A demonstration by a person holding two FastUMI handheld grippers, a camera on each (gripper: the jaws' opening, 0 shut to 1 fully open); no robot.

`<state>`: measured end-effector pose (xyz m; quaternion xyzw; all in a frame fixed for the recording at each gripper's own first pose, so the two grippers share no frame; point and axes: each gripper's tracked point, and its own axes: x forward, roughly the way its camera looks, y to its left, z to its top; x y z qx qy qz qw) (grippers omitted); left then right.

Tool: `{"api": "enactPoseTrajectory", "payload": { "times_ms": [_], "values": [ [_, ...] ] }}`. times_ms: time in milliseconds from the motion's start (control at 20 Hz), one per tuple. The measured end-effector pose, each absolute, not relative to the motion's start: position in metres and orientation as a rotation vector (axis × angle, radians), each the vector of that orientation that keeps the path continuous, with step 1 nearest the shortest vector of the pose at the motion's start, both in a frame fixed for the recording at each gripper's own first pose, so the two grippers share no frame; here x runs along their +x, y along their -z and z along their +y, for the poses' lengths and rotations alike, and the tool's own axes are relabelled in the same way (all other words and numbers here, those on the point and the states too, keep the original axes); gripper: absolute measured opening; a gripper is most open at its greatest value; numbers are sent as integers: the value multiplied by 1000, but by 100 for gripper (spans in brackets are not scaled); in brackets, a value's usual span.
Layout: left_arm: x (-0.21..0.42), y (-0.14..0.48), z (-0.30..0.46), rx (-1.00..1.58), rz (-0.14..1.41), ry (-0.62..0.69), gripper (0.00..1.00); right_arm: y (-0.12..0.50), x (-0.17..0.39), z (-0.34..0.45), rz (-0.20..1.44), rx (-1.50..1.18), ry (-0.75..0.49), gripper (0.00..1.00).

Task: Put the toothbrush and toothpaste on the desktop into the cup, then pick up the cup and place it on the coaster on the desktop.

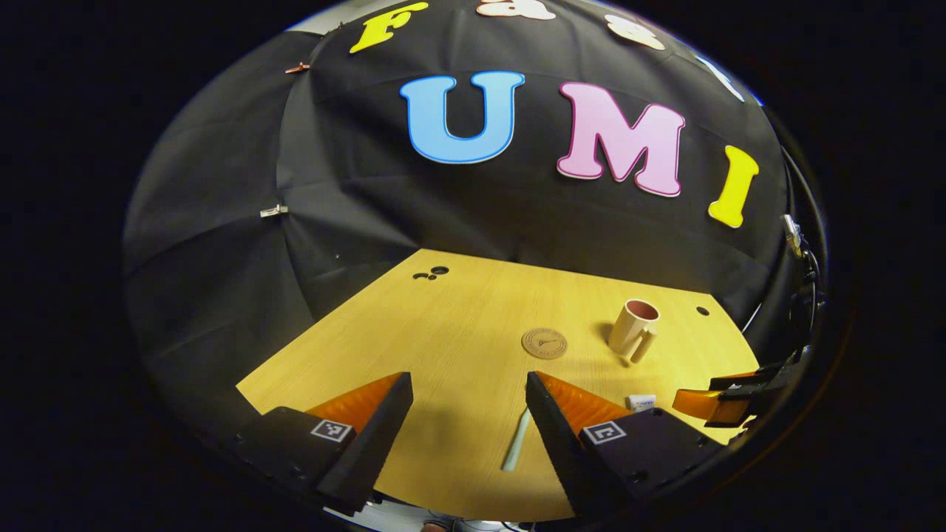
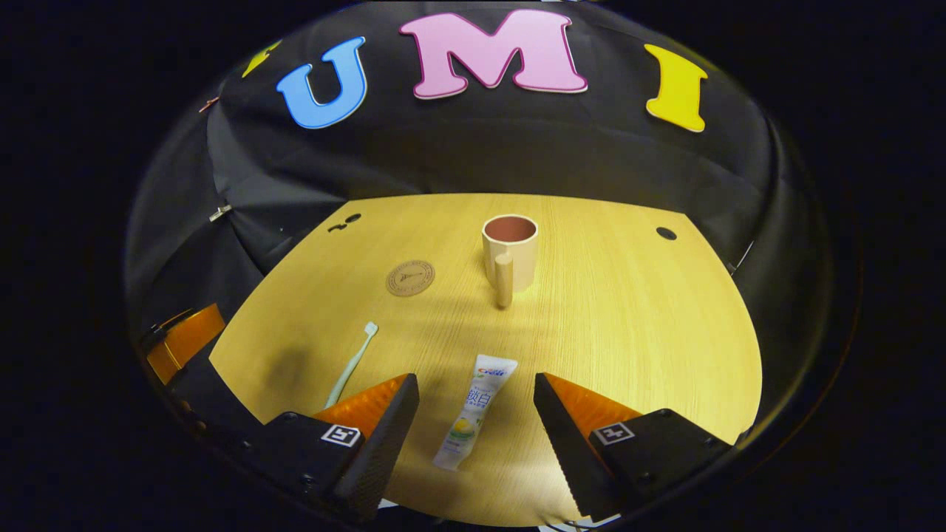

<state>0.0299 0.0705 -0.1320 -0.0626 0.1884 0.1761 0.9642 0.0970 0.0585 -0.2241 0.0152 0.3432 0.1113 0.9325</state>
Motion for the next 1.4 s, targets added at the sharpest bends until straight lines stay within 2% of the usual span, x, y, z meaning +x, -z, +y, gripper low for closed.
{"api": "enactPoseTrajectory", "payload": {
  "times_ms": [400, 900, 1200, 1250, 1350, 1400],
  "values": [
    [21, 150, 67, -105, 456, -395, 98, 293, 100, 55, 891, -7, -202, 97],
    [13, 165, 59, -82, 525, -394, 96, 338, 106, 61, 1013, -73, -169, 97],
    [6, 172, 57, -86, 554, -385, 96, 340, 108, 68, 1007, -79, -156, 97],
    [6, 172, 57, -89, 552, -381, 96, 338, 108, 70, 1003, -72, -148, 84],
    [7, 171, 55, -86, 545, -369, 96, 339, 106, 74, 1017, -67, -141, 64],
    [7, 171, 56, -84, 540, -361, 96, 340, 105, 75, 1019, -64, -137, 64]
  ]
}}
